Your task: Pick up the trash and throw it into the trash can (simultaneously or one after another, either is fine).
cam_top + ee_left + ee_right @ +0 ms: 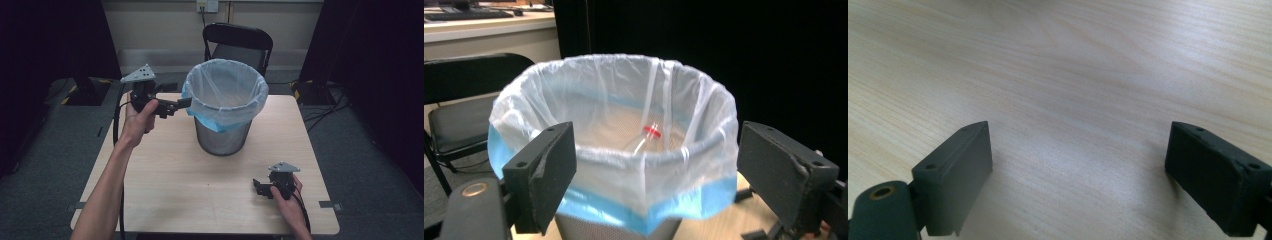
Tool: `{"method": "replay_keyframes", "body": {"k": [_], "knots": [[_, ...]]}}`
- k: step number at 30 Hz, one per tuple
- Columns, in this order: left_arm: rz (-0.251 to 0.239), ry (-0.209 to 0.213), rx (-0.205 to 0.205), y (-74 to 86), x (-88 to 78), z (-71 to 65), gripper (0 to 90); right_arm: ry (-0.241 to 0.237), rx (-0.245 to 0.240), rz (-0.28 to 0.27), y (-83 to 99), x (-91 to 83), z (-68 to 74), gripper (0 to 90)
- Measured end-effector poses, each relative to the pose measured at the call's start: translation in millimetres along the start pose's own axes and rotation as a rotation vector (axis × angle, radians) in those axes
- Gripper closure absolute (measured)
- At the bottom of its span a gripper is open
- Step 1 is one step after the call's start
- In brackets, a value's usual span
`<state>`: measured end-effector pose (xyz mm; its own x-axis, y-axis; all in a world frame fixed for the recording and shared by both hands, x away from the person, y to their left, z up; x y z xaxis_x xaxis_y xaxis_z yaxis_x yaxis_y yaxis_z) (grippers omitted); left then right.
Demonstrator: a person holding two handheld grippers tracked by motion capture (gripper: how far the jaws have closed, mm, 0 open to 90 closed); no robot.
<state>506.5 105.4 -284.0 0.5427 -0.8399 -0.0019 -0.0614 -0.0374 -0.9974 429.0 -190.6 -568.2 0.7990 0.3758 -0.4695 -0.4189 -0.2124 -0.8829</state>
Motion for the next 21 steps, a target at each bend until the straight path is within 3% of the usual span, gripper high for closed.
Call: {"method": "replay_keyframes", "body": {"k": [6, 12, 17, 21], "knots": [[0.018, -0.023, 0.025, 10.4, -11.9, -0.3, 16.7, 0.0, 0.0, 0.0, 0.0, 0.0, 0.0, 10.9], [0.043, -0.034, 0.025, 20.3, -22.8, 0.8, 17.8, 0.0, 0.0, 0.0, 0.0, 0.0, 0.0, 10.8], [0.05, -0.02, 0.017, 31.3, -31.2, -2.4, 15.9, 0.0, 0.0, 0.0, 0.0, 0.0, 0.0, 10.9], [0.065, -0.039, 0.024, 41.1, -37.5, -2.5, 15.8, 0.0, 0.0, 0.0, 0.0, 0.0, 0.0, 10.8]]}}
Point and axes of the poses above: each handheld gripper's, and its own axes: x roughly forward along the jaws, y roughly out of its underside, z roughly to its left, the point moved 10 cm from there along x, roughly forward along the jaws, and after that the axes turned 15 degrees about -z, right-handed, at the moved point
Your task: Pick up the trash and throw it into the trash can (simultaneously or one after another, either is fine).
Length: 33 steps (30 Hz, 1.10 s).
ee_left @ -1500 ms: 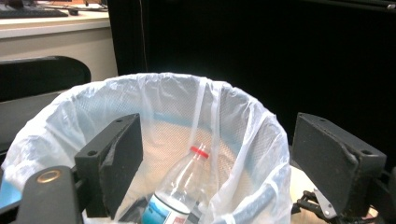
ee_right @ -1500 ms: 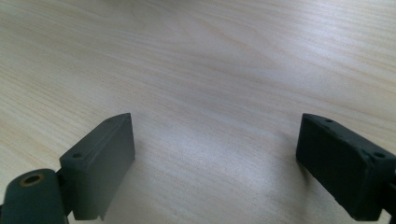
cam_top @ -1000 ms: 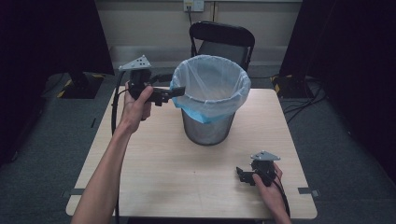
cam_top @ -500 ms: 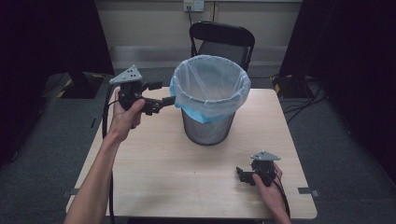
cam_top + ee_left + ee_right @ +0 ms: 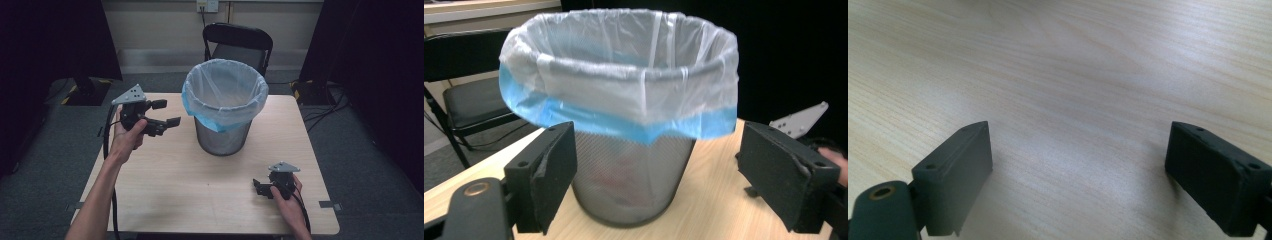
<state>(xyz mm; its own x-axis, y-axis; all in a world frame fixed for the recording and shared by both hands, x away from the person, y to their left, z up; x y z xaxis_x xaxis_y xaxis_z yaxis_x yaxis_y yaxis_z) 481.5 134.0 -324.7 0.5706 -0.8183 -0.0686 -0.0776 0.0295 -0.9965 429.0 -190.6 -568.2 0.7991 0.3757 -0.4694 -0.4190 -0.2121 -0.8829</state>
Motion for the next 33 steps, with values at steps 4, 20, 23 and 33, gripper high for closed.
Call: {"method": "replay_keyframes", "body": {"k": [4, 20, 23, 33], "knots": [[0.019, -0.009, 0.003, 11.3, -6.5, 0.5, 16.2, 0.0, 0.0, 0.0, 0.0, 0.0, 0.0, 10.8], [0.061, -0.014, -0.041, 63.8, -40.3, -3.4, 24.5, 0.0, 0.0, 0.0, 0.0, 0.0, 0.0, 10.9], [0.078, -0.026, -0.052, 72.7, -47.0, -3.4, 23.5, 0.0, 0.0, 0.0, 0.0, 0.0, 0.0, 10.8], [0.11, -0.1, -0.065, 101.9, -71.8, 2.9, 20.2, 0.0, 0.0, 0.0, 0.0, 0.0, 0.0, 10.8]]}}
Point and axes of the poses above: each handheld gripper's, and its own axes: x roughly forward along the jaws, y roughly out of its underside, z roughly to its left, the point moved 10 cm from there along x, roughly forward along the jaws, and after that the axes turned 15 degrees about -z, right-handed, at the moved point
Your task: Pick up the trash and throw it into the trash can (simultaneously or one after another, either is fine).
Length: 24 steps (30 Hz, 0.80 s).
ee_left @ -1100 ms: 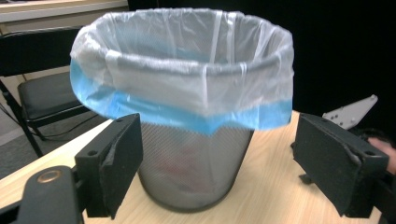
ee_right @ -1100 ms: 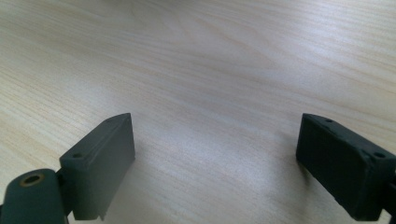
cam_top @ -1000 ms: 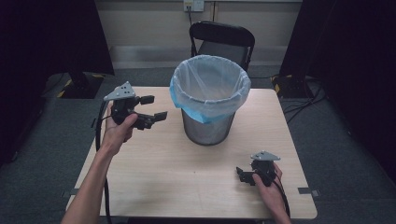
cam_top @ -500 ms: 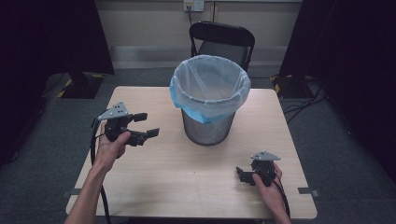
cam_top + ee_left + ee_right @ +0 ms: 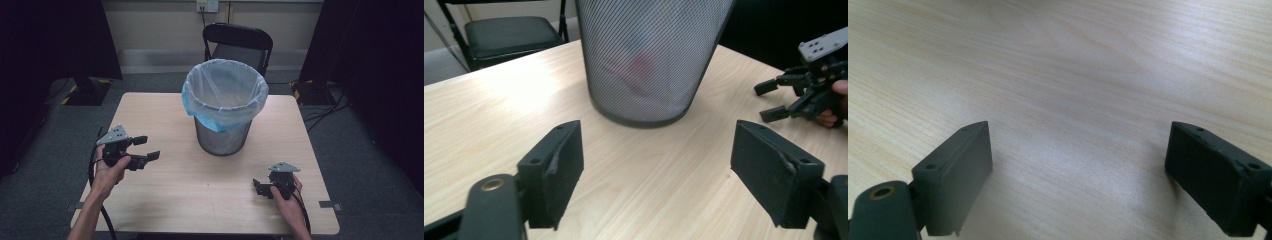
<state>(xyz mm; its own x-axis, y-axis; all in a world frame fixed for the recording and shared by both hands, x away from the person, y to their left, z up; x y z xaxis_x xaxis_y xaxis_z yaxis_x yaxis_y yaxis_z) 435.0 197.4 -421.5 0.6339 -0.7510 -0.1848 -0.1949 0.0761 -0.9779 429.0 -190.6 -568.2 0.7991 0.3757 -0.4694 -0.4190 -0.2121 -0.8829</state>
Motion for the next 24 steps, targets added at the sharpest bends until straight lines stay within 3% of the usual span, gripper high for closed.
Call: {"method": "replay_keyframes", "body": {"k": [7, 21, 24], "knots": [[0.035, -0.063, -0.016, 23.0, -7.2, 8.0, 15.7, 0.0, 0.0, 0.0, 0.0, 0.0, 0.0, 10.9], [0.13, -0.098, -0.084, 75.1, -10.7, 12.8, 15.7, 0.0, 0.0, 0.0, 0.0, 0.0, 0.0, 10.9], [0.166, -0.111, -0.076, 87.1, -11.3, 13.7, 15.7, 0.0, 0.0, 0.0, 0.0, 0.0, 0.0, 10.9]]}}
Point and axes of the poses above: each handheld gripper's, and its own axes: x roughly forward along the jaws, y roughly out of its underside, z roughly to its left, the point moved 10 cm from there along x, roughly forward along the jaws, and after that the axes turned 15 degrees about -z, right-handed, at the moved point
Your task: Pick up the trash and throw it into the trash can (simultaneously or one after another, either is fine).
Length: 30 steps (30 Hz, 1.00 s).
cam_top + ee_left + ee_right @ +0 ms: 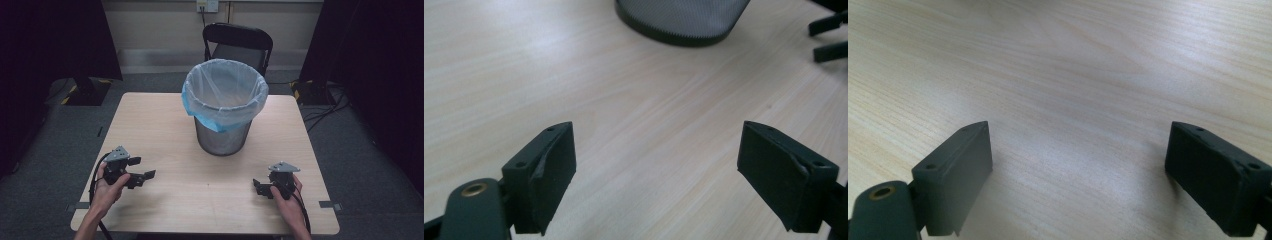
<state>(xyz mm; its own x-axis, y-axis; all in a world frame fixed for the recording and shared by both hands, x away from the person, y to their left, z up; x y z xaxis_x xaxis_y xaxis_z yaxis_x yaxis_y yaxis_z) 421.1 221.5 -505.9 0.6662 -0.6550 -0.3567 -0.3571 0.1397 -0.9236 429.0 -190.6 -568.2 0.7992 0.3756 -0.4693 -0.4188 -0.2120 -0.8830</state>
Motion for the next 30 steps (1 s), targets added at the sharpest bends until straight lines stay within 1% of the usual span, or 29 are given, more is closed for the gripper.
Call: {"method": "replay_keyframes", "body": {"k": [3, 5, 7, 8, 9, 12, 14, 15, 19, 22, 23, 25, 26, 27, 28, 30], "knots": [[0.034, -0.015, 0.003, 13.0, 1.4, 0.9, 15.7, 0.0, 0.0, 0.0, 0.0, 0.0, 0.0, 10.8], [0.043, -0.013, -0.013, 19.3, 3.1, -0.8, 15.7, 0.0, 0.0, 0.0, 0.0, 0.0, 0.0, 10.9], [0.055, -0.031, -0.012, 25.9, 5.1, -1.3, 15.7, 0.0, 0.0, 0.0, 0.0, 0.0, 0.0, 10.9], [0.058, -0.03, -0.015, 27.9, 5.8, -1.7, 15.7, 0.0, 0.0, 0.0, 0.0, 0.0, 0.0, 10.9], [0.073, -0.028, -0.019, 31.8, 6.7, -2.7, 15.7, 0.0, 0.0, 0.0, 0.0, 0.0, 0.0, 10.9], [0.108, -0.042, -0.006, 39.8, 8.7, -2.8, 15.7, 0.0, 0.0, 0.0, 0.0, 0.0, 0.0, 10.9], [0.119, -0.047, -0.008, 43.1, 10.9, -3.4, 15.7, 0.0, 0.0, 0.0, 0.0, 0.0, 0.0, 10.9], [0.13, -0.053, -0.003, 44.8, 11.8, -3.4, 15.7, 0.0, 0.0, 0.0, 0.0, 0.0, 0.0, 10.8], [0.183, -0.048, 0.032, 53.1, 18.8, -8.4, 15.8, 0.0, 0.0, 0.0, 0.0, 0.0, 0.0, 10.9], [0.187, -0.053, 0.054, 56.5, 21.2, -9.6, 15.5, 0.0, 0.0, 0.0, 0.0, 0.0, 0.0, 10.9], [0.18, -0.062, 0.067, 56.7, 22.0, -9.8, 15.2, 0.0, 0.0, 0.0, 0.0, 0.0, 0.0, 10.9], [0.17, -0.07, 0.07, 57.0, 22.7, -10.1, 14.9, 0.0, 0.0, 0.0, 0.0, 0.0, 0.0, 10.9], [0.155, -0.083, 0.072, 57.3, 23.7, -10.2, 14.9, 0.0, 0.0, 0.0, 0.0, 0.0, 0.0, 10.9], [0.147, -0.091, 0.085, 57.9, 24.6, -10.5, 14.9, 0.0, 0.0, 0.0, 0.0, 0.0, 0.0, 10.8], [0.155, -0.093, 0.11, 58.7, 24.2, -9.9, 14.4, 0.0, 0.0, 0.0, 0.0, 0.0, 0.0, 10.9], [0.144, -0.096, 0.102, 58.9, 26.2, -10.9, 12.8, 0.0, 0.0, 0.0, 0.0, 0.0, 0.0, 10.9]]}}
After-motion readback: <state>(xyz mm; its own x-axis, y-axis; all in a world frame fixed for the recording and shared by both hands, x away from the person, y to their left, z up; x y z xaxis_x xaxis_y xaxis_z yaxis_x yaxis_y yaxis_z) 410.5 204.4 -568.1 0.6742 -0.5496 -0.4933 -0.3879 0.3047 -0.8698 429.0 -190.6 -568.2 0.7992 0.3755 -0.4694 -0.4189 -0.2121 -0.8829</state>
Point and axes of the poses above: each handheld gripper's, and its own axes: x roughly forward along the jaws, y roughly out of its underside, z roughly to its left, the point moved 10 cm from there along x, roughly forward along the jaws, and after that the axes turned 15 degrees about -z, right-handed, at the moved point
